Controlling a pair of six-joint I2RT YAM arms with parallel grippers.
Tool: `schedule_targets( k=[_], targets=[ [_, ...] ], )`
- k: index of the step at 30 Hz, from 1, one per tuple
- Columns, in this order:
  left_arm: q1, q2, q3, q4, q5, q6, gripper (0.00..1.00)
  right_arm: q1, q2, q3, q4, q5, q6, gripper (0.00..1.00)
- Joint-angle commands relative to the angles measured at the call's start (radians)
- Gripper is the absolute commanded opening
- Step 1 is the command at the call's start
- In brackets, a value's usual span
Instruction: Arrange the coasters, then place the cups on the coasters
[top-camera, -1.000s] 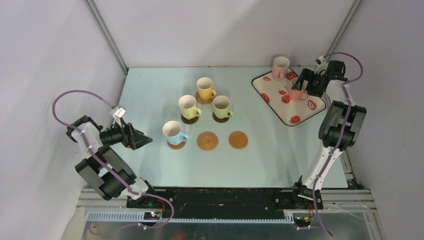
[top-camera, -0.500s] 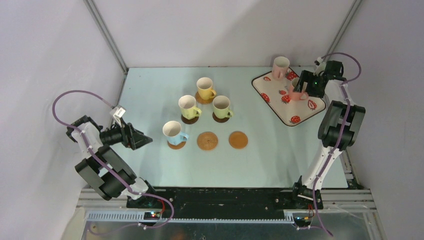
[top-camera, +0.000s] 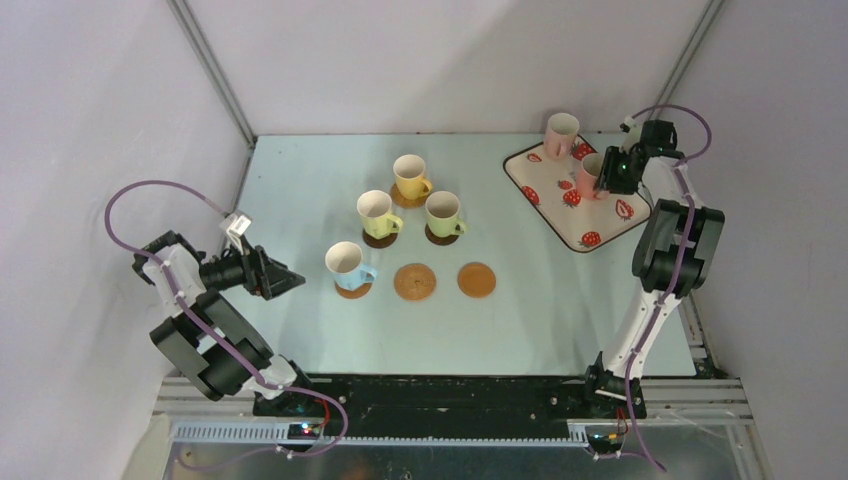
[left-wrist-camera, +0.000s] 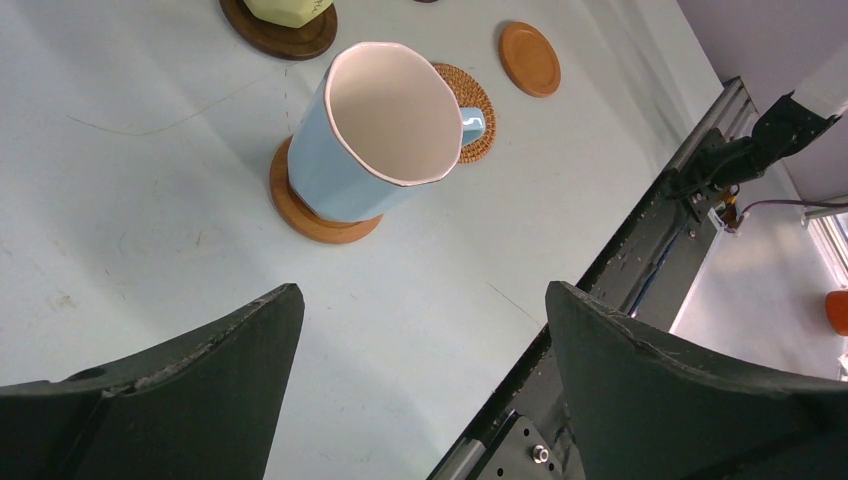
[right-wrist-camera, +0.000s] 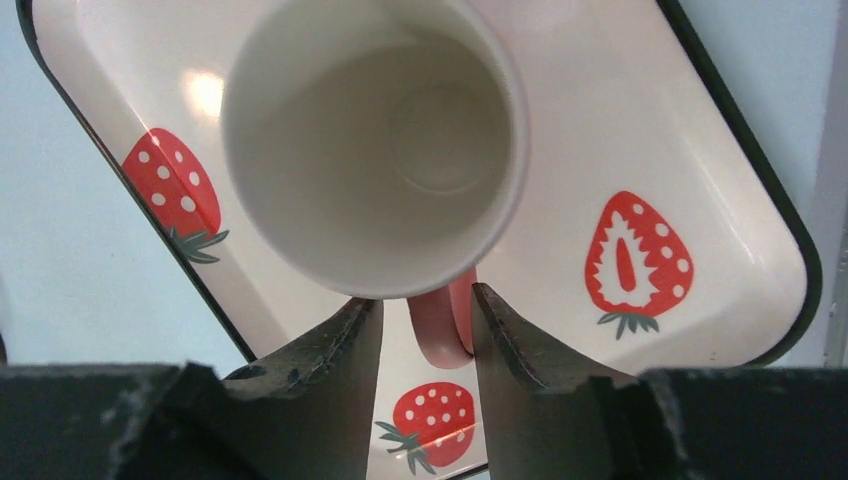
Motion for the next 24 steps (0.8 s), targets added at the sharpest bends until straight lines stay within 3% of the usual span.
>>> schedule_targets(
  k=[1, 10, 18, 20, 24],
  targets=[
    [0.009, -0.014, 0.032, -0.046, 0.033, 0.021, 0.98, 0.033, 0.014, 0.047, -0.003, 0.036, -0.032, 0.42],
    [0.008, -0.014, 0.033, -0.046, 0.034, 0.021, 0.98, 0.045, 0.050, 0.069, -0.015, 0.108, -0.027, 0.47],
    [0.009, -0.014, 0.032, -0.047, 0.033, 0.021, 0.98, 0.066, 0.061, 0.070, -0.009, 0.147, -0.030, 0.44],
    [0.009, -0.014, 0.033, -0.046, 0.034, 0.021, 0.98, 0.072, 0.065, 0.070, -0.007, 0.155, -0.033, 0.39],
    [0.008, -0.013, 0.033, -0.046, 0.033, 0.021, 0.98, 0.079, 0.062, 0.069, -0.001, 0.161, -0.042, 0.10]
  ],
)
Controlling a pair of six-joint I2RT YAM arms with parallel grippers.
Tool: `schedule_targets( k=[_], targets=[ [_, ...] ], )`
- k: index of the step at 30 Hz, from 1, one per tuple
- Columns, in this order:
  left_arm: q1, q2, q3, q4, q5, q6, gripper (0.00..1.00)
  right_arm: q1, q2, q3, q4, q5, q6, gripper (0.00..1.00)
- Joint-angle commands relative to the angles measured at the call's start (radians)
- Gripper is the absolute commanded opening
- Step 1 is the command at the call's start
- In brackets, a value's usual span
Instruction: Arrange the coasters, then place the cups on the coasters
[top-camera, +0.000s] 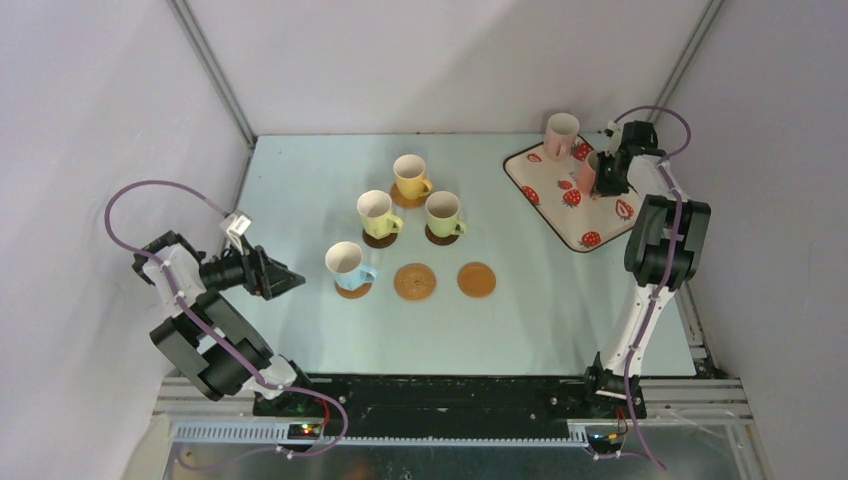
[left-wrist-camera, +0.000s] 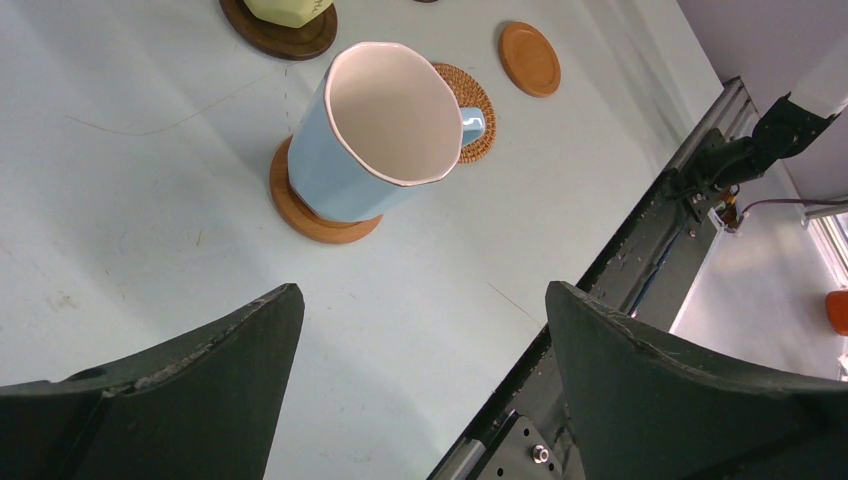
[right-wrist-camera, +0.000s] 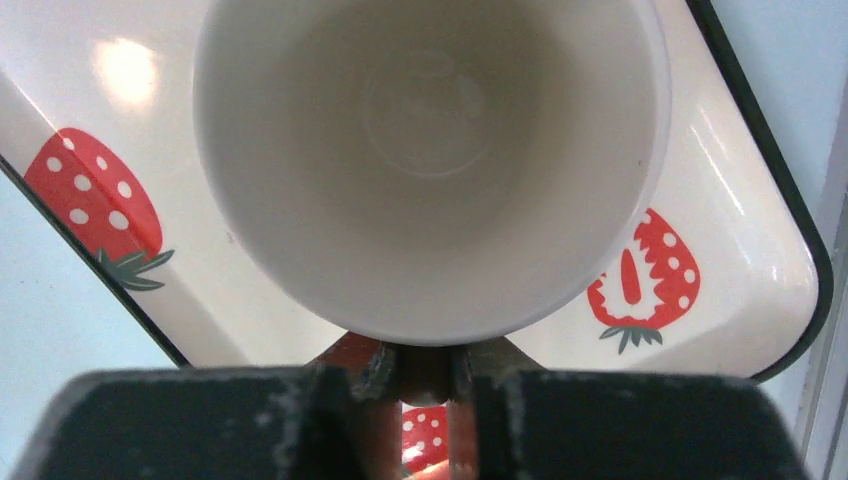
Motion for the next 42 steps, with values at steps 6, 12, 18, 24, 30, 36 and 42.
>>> schedule_targets(
  k=[6, 12, 18, 24, 30, 36, 42],
  targets=[
    [0.008, -0.010, 0.033, -0.046, 0.033, 0.021, 0.98, 0.009, -0.047, 0.018, 0.015, 0.025, -0.037, 0.00],
    [0.009, -0.011, 0.033, -0.047, 0.032, 0.021, 0.98, 0.008, -0.198, -0.054, 0.041, -0.010, -0.064, 0.00],
    [0.010, -0.018, 0.033, -0.047, 0.032, 0.019, 0.98, 0.061, -0.399, -0.131, 0.070, -0.044, -0.126, 0.00],
    [0.011, -0.020, 0.031, -0.046, 0.032, 0.019, 0.98, 0.162, -0.554, -0.128, 0.029, -0.092, -0.137, 0.00],
    [0.010, -0.013, 0.033, -0.046, 0.033, 0.019, 0.98, 0.416, -0.731, -0.182, -0.006, -0.089, -0.232, 0.00],
    [0.011, -0.023, 0.028, -0.046, 0.033, 0.024, 0.98, 0.714, -0.823, -0.328, 0.002, -0.126, -0.308, 0.00],
    [0.010, -0.020, 0.028, -0.046, 0.033, 0.024, 0.98, 0.919, -0.824, -0.464, 0.055, -0.128, -0.335, 0.00]
  ],
)
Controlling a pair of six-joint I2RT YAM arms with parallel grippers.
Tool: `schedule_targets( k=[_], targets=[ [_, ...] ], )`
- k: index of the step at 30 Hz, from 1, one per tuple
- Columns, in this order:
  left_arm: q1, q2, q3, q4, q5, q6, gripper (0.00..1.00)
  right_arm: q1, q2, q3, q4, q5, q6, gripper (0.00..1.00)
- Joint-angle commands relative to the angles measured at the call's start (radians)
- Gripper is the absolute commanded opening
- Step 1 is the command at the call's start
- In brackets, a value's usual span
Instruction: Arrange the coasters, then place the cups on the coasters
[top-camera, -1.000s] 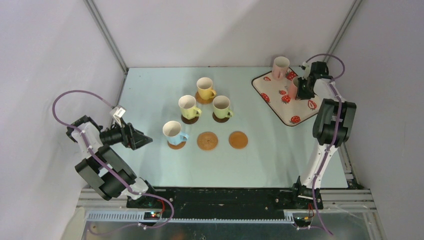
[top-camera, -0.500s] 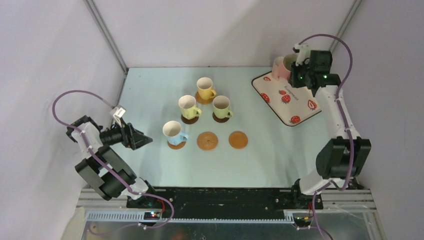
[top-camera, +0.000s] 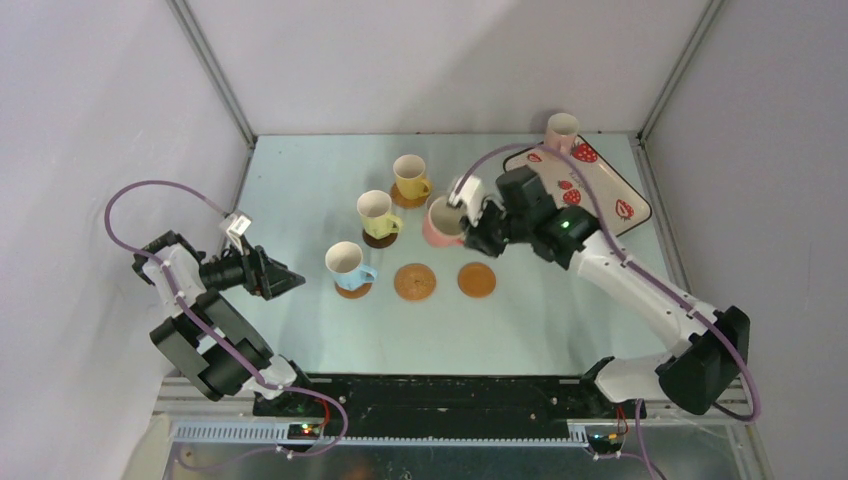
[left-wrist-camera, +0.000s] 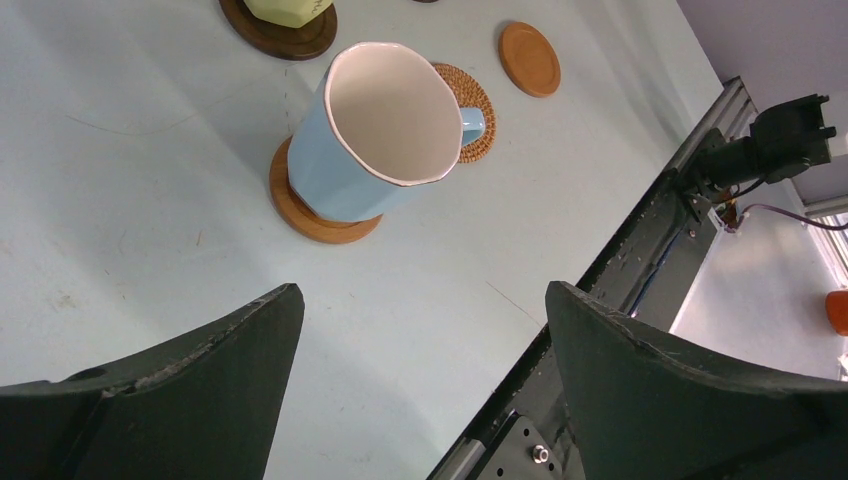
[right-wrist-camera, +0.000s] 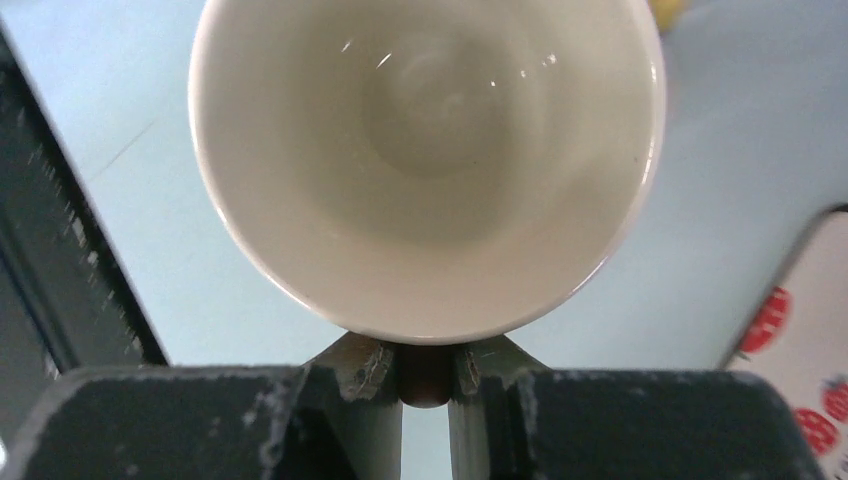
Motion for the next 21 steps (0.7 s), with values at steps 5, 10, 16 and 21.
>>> schedule_targets(
  k=[5, 10, 16, 21],
  targets=[
    [0.011, -0.030, 0.026, -0.046, 0.033, 0.027, 0.98, 0.149, 0.010, -0.150, 0.195, 0.017, -0.009, 0.00],
    [0.011, -0.031, 0.026, -0.046, 0.033, 0.026, 0.98, 0.213, 0.062, -0.189, 0.274, 0.083, 0.004, 0.00],
    [0.011, -0.032, 0.025, -0.047, 0.031, 0.026, 0.99, 0.271, 0.148, -0.188, 0.299, 0.152, -0.001, 0.00],
    [0.012, -0.030, 0.026, -0.046, 0.032, 0.027, 0.98, 0.281, 0.181, -0.189, 0.304, 0.143, 0.011, 0.00]
  ],
)
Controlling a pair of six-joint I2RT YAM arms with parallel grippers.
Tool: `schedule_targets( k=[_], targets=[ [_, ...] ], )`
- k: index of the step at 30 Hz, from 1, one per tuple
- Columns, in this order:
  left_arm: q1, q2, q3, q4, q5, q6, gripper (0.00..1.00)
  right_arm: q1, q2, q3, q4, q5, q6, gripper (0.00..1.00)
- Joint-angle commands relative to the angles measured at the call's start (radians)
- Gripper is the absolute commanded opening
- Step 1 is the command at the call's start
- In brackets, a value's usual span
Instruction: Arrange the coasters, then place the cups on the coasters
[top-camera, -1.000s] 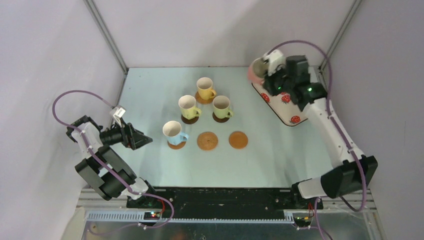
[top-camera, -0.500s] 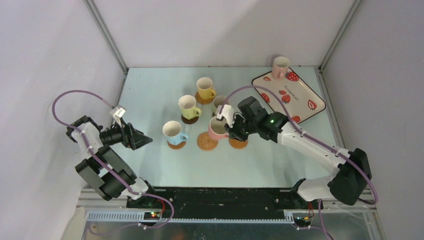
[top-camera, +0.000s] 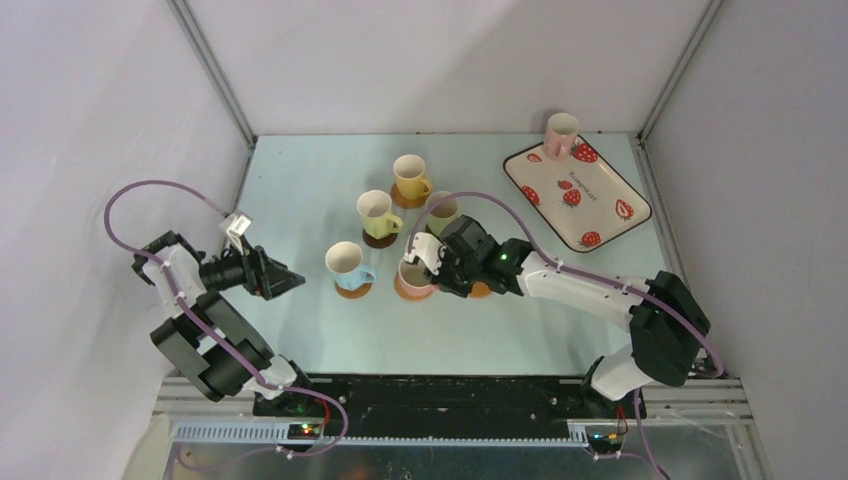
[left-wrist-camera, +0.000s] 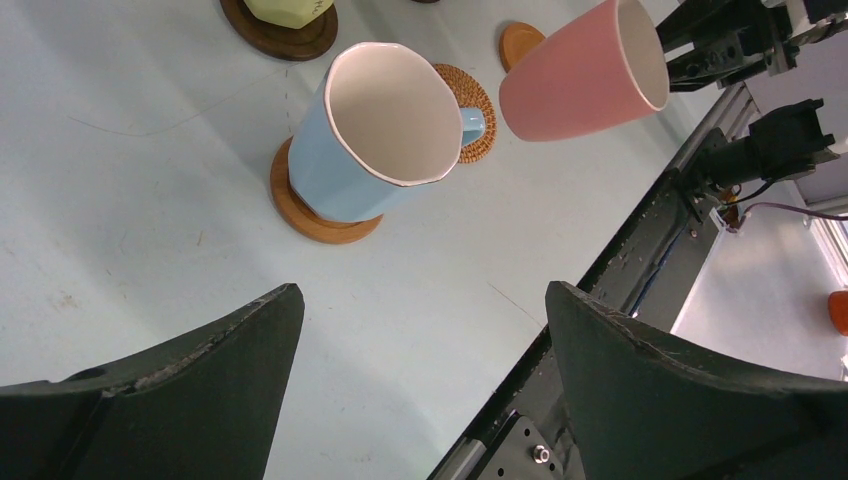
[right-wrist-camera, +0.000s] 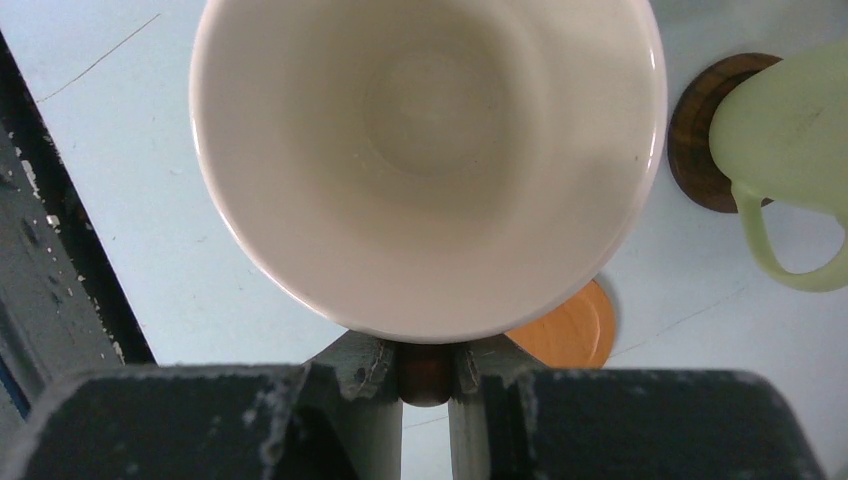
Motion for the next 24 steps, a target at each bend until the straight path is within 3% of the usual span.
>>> schedule_targets(
  k=[1, 24],
  targets=[
    [0.011, -0.026, 0.026, -0.046, 0.033, 0.027, 0.98, 0.005, 0.010, 0.024, 0.129, 0.019, 0.025, 0.00],
    [0.012, -0.016, 0.028, -0.047, 0.033, 0.027, 0.98, 0.020, 0.139, 0.039, 0.194, 0.088, 0.088, 0.00]
  ],
)
